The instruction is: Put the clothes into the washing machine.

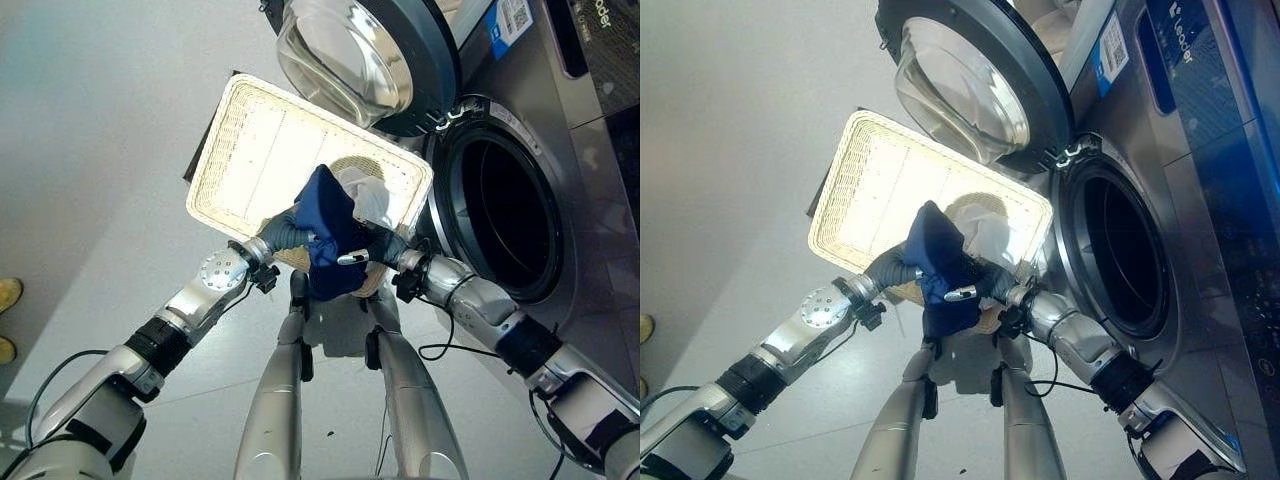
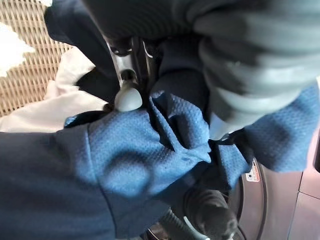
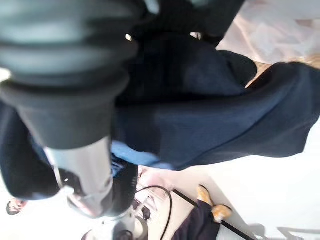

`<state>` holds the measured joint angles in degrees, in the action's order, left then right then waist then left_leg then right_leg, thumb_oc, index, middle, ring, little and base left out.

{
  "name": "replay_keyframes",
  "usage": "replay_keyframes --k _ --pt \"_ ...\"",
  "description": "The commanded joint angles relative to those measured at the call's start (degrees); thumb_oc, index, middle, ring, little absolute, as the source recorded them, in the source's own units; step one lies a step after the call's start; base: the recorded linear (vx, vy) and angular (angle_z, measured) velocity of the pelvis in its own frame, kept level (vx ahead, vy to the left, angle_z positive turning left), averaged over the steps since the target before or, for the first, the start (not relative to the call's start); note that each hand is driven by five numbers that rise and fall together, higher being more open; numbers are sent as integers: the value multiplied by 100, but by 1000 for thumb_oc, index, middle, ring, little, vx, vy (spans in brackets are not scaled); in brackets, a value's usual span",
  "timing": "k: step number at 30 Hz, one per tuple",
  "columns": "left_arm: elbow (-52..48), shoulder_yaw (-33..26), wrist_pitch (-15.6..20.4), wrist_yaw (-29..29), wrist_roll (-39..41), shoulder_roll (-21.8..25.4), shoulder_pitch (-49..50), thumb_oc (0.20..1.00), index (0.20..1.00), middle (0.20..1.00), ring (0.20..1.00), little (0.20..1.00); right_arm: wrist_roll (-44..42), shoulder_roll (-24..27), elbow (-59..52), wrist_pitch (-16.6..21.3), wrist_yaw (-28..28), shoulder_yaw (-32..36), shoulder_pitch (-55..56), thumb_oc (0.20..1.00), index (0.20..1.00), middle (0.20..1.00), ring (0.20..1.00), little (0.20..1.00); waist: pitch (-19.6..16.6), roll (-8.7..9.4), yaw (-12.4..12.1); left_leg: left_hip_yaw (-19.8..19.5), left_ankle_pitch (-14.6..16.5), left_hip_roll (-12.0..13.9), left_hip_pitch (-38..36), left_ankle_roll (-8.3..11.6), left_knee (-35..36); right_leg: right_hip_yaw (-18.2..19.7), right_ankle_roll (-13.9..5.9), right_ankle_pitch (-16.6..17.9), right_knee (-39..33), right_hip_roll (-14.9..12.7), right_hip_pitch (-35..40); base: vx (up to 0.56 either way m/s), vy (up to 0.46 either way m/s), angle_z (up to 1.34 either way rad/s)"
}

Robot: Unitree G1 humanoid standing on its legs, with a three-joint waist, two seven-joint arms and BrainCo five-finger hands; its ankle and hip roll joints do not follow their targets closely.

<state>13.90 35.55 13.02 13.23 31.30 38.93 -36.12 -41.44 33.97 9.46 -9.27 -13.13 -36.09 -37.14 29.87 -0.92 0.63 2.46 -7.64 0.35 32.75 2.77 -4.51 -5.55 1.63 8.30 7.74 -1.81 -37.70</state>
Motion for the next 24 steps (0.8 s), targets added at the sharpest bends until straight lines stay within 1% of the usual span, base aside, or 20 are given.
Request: replay_keyframes --k 1,2,3,4,5,7,9,10,11,12,15,17,20,21,22,23,24 --pt "-1019 -28 337 214 376 -94 -322 200 200 200 200 200 -382 -76 -474 -324 -729 -448 -111 1000 1000 1000 1000 1000 -7 -132 97 54 55 -368 164 -109 -111 -148 -476 -414 258 120 144 0 0 0" --pt "-1034 -9 347 237 431 -84 -334 200 200 200 200 200 -426 -65 -472 -365 -774 -487 -120 1000 1000 1000 1000 1000 -7 -128 97 51 58 -372 174 -112 -118 -136 -475 -405 245 122 138 0 0 0" --pt "-1046 2 354 246 475 -78 -341 200 200 200 200 200 -474 -55 -478 -386 -800 -510 -125 878 878 878 878 878 -7 -125 98 52 60 -374 178 -114 -121 -129 -474 -399 237 123 134 0 0 0" --pt "-1082 16 368 262 532 -78 -347 200 200 200 200 200 -618 -41 -504 -450 -819 -541 -115 304 304 304 304 304 -7 -120 104 59 58 -376 185 -118 -119 -115 -475 -383 220 125 127 0 0 0" --pt "-1091 31 401 287 597 -86 -343 200 200 200 200 200 -744 -47 -501 -514 -877 -557 -104 200 200 200 200 200 -7 -118 109 64 55 -378 185 -121 -113 -101 -470 -374 204 130 128 0 0 0" --pt "-1109 44 436 275 637 -106 -326 200 200 200 200 200 -876 -66 -501 -566 -918 -589 -78 200 200 200 200 200 -7 -118 113 61 55 -383 189 -122 -109 -82 -464 -369 190 137 127 0 0 0" --pt "-1174 76 505 254 802 -189 -282 200 200 200 200 200 -1223 -170 -502 -638 -892 -627 59 200 200 200 200 200 -7 -125 136 50 45 -402 219 -132 -107 -16 -449 -348 181 170 89 0 0 0" --pt "-1186 84 500 230 804 -203 -276 316 316 316 316 316 -1242 -189 -497 -627 -870 -633 79 200 200 200 200 200 -7 -128 138 48 45 -405 231 -134 -114 -11 -447 -345 183 170 80 0 0 0" --pt "-1195 90 488 198 808 -215 -270 470 470 470 470 470 -1270 -204 -492 -613 -844 -638 96 200 200 200 200 200 -7 -130 139 46 44 -408 241 -135 -121 -7 -446 -342 186 171 71 0 0 0" --pt "-1195 90 443 59 706 -264 -247 1000 1000 1000 1000 1000 -1313 -236 -480 -589 -839 -635 165 200 200 200 200 200 -7 -127 153 46 49 -412 262 -136 -130 10 -448 -332 176 170 53 0 0 0" --pt "-1165 127 307 -305 468 -311 -222 1000 1000 1000 1000 1000 -1636 -317 -505 -541 -731 -594 289 200 200 200 200 200 -7 -130 174 51 44 -423 284 -145 -128 31 -449 -318 165 176 31 0 0 0" --pt "-1118 142 279 -422 341 -314 -180 1000 1000 1000 1000 1000 -1828 -353 -499 -349 -627 -558 385 200 200 200 200 200 -7 -129 181 61 46 -435 287 -148 -122 24 -457 -304 140 173 29 0 0 0" --pt "-1079 169 248 -560 168 -348 -105 1000 1000 1000 1000 1000 -2235 -470 -419 -46 -361 -445 518 200 200 200 200 200 -7 -148 195 94 39 -436 294 -141 -109 -8 -467 -284 105 155 32 -1 12 -2" --pt "-1026 145 195 -673 45 -359 -52 1000 1000 1000 1000 1000 -2372 -553 -301 258 -188 -317 611 200 200 200 200 200 -7 -167 206 130 33 -428 276 -135 -80 -34 -476 -272 78 141 46 -3 42 -9" --pt "-1015 138 169 -737 -29 -371 -38 1000 1000 1000 1000 1000 -2384 -584 -253 436 -97 -255 639 200 200 200 200 200 -7 -176 212 154 24 -421 270 -130 -55 -44 -479 -263 59 135 48 -2 36 -8" --pt "-1015 138 169 -737 -29 -371 -38 1000 1000 1000 1000 1000 -2384 -584 -253 436 -97 -255 639 200 200 200 200 200 -7 -176 212 154 24 -421 270 -130 -55 -44 -479 -263 59 135 48 -2 21 -8" --pt "-1007 132 136 -859 -164 -391 -17 1000 1000 1000 1000 1000 -2423 -613 -200 624 24 -196 669 200 200 200 200 200 -7 -184 220 174 17 -417 265 -126 -33 -50 -482 -253 42 130 49 -1 29 -12"
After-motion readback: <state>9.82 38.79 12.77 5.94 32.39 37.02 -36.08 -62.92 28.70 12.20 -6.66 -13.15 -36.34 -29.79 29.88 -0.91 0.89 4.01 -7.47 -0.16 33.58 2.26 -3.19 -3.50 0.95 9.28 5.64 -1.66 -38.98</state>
